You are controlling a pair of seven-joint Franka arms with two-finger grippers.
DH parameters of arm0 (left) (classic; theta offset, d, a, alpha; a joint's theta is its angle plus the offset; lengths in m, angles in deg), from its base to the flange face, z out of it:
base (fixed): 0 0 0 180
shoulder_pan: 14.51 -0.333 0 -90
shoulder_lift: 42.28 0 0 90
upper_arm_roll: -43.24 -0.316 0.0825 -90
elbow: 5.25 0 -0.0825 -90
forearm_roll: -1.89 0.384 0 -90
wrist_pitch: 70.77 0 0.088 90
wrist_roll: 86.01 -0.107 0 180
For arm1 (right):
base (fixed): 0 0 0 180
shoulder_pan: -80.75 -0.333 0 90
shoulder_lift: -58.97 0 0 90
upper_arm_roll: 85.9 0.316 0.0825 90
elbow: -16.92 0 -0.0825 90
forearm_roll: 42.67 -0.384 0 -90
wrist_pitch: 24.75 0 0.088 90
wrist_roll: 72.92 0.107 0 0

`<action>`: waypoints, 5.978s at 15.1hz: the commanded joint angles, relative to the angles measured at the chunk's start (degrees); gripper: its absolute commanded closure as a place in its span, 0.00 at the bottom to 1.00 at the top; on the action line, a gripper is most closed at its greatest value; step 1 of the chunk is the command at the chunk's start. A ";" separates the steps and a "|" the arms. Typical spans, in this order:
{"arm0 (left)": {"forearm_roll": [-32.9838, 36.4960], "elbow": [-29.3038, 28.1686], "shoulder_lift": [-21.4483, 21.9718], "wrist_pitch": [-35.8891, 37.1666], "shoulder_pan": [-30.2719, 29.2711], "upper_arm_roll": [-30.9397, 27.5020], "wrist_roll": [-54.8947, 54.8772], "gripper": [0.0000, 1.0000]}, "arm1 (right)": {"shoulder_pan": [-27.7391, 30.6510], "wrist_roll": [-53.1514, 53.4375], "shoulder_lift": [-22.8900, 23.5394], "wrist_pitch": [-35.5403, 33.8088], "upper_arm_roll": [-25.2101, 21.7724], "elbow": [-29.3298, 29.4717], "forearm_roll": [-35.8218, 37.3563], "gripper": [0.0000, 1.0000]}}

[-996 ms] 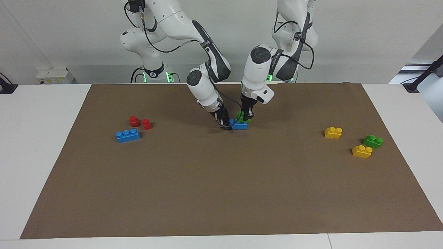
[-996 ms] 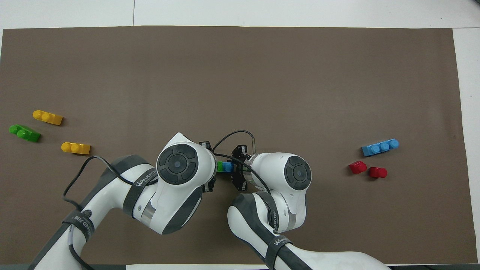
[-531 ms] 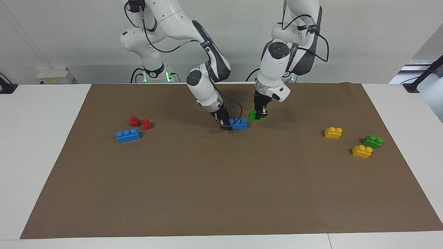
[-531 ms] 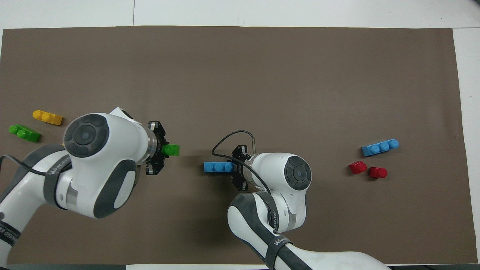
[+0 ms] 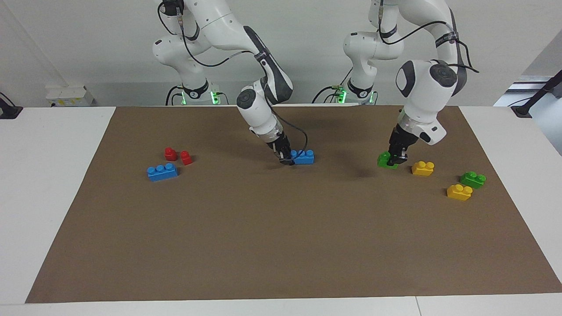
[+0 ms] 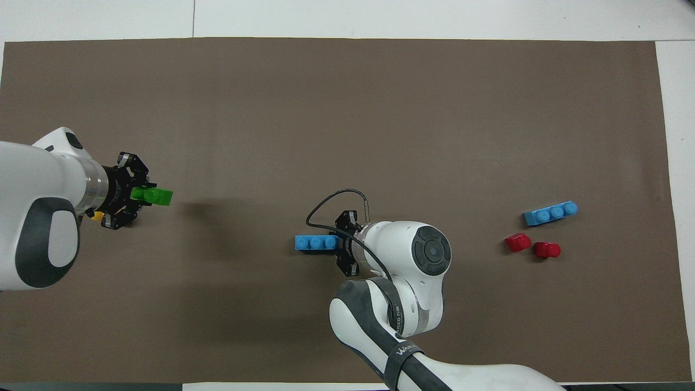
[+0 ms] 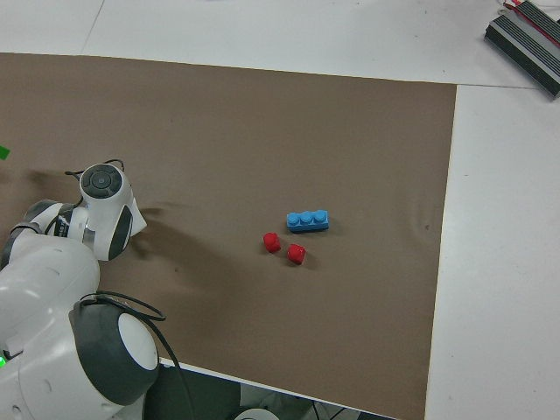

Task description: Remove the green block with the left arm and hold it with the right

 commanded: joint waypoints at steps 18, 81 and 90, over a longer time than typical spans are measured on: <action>2.76 18.02 -24.80 -4.04 -8.75 0.68 -15.21 1.00 | 20.10 -16.35 -3.82 -20.69 -0.37 5.03 -0.20 1.00; 3.03 19.17 6.13 30.06 -2.95 1.92 -68.56 0.00 | 45.19 -35.02 -4.43 -42.17 -0.37 15.94 12.72 0.03; 3.03 19.16 6.13 30.06 -2.95 1.92 -68.56 0.00 | 45.28 -49.76 -10.59 -52.89 -0.28 23.05 27.82 0.00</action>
